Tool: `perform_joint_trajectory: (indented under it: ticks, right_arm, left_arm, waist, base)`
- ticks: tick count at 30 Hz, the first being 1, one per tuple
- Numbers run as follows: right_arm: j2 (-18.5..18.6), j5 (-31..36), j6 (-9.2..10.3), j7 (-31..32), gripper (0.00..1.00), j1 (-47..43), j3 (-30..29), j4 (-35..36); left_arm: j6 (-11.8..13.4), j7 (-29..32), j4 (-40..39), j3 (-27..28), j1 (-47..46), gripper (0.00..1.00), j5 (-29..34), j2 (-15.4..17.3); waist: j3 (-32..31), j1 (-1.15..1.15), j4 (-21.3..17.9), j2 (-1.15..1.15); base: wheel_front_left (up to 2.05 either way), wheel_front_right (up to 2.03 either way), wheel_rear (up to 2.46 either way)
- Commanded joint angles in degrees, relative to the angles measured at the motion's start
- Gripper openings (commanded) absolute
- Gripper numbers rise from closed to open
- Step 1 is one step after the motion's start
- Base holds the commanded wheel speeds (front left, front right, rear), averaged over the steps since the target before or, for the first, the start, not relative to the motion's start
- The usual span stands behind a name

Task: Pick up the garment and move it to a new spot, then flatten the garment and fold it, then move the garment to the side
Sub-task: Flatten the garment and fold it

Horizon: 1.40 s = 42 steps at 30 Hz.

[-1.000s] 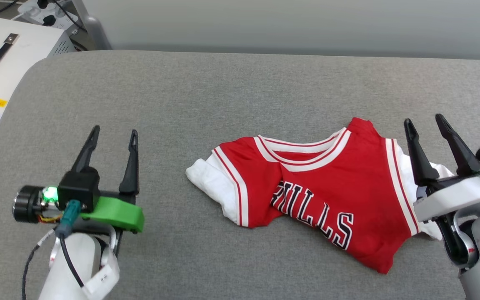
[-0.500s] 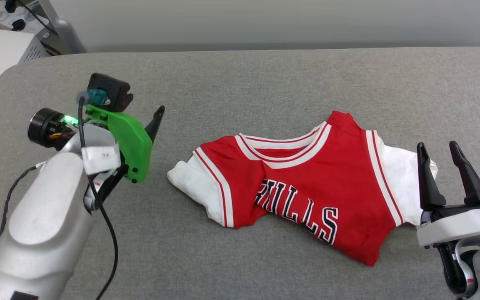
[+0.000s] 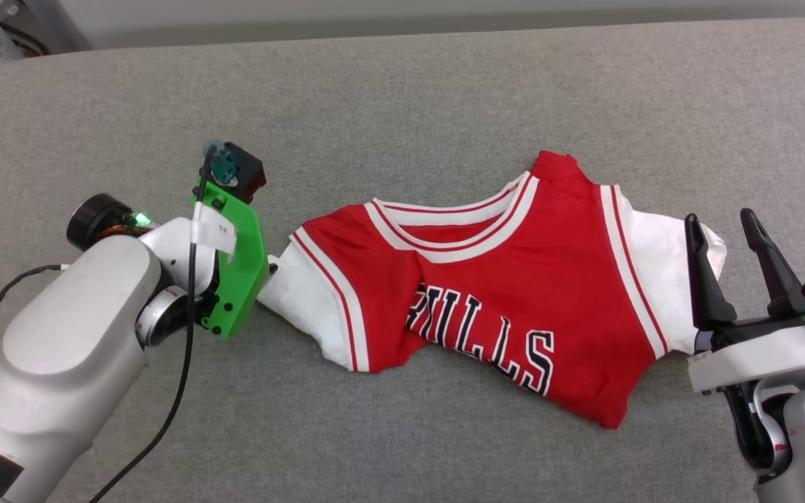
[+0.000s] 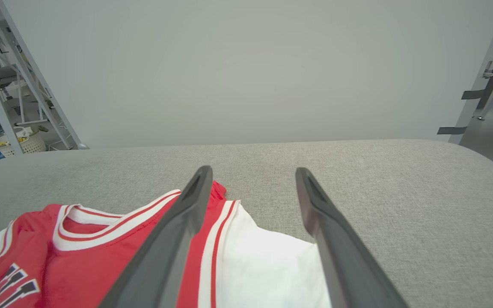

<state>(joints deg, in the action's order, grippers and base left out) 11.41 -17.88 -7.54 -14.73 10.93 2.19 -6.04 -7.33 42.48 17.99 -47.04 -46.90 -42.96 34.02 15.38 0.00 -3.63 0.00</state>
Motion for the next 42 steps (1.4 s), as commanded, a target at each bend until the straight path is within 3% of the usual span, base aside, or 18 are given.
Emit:
perform_joint_trajectory:
  ticks: [1,9,10,11,18,23,30,33,38,42]
  right_arm:
    - [0.3,0.1,0.05,-0.2,1.0,1.1,0.1,-0.2]
    - [0.6,-0.1,0.05,-0.3,1.0,2.8,0.5,-1.4]
    - [0.7,-0.1,0.05,-0.3,1.0,2.9,0.5,-1.4]
    - [0.7,-0.1,0.05,-0.3,1.0,3.0,0.4,-1.5]
    - [1.0,0.0,0.05,-0.3,1.0,2.3,-0.9,-1.9]
    - [0.8,0.0,0.05,-0.3,1.0,1.1,-2.2,-1.9]
    - [0.8,0.1,0.05,-0.3,1.0,1.3,-2.5,-1.7]
    - [0.9,0.5,0.05,-0.3,1.0,2.2,-2.2,-2.0]
    - [1.4,1.0,0.05,-0.3,1.0,3.6,-1.4,-3.2]
    - [1.9,1.0,0.05,-0.3,1.0,4.2,-1.1,-4.2]
  left_arm:
    - [-0.1,0.2,1.2,-1.1,-1.0,1.0,-1.1,0.4]
    - [-0.1,0.7,7.1,-9.1,-0.6,1.0,-5.6,1.0]
    - [-0.1,0.8,7.3,-10.1,-0.6,0.55,-6.1,1.0]
    - [-0.1,0.3,7.4,-11.3,-0.7,0.0,-6.5,1.1]
    - [-0.2,-5.7,6.2,-13.5,-2.2,0.0,-9.8,3.2]
    - [-0.2,-9.4,3.8,-11.6,-3.9,0.0,-11.9,7.7]
    - [0.7,-9.8,4.8,-8.8,-4.5,0.0,-14.1,13.0]
    - [2.0,-10.6,6.8,-8.6,-3.7,0.0,-14.2,12.9]
    - [3.4,-12.9,12.7,-8.5,-1.7,0.0,-15.1,9.8]
    - [3.1,-15.2,17.4,-9.1,-0.8,0.0,-14.8,7.3]
  waist:
    - [2.0,0.0,-1.4,0.0]
    - [4.3,0.0,-2.5,0.0]
    - [4.4,0.0,-2.5,0.0]
    - [4.4,0.0,-2.4,0.0]
    - [2.4,0.0,-0.8,0.0]
    - [0.7,0.0,0.4,0.0]
    - [1.5,0.0,0.3,0.0]
    - [2.6,0.0,-0.4,0.0]
    - [4.4,0.0,-1.5,0.0]
    - [4.5,0.0,-1.9,0.0]
  base:
    - [0.0,0.0,0.0]
    - [0.0,0.0,0.0]
    - [0.0,0.0,0.0]
    - [0.0,0.0,0.0]
    - [0.0,0.0,0.0]
    - [0.0,0.0,0.0]
    - [0.0,0.0,0.0]
    - [0.0,0.0,0.0]
    - [0.0,0.0,0.0]
    - [0.0,0.0,0.0]
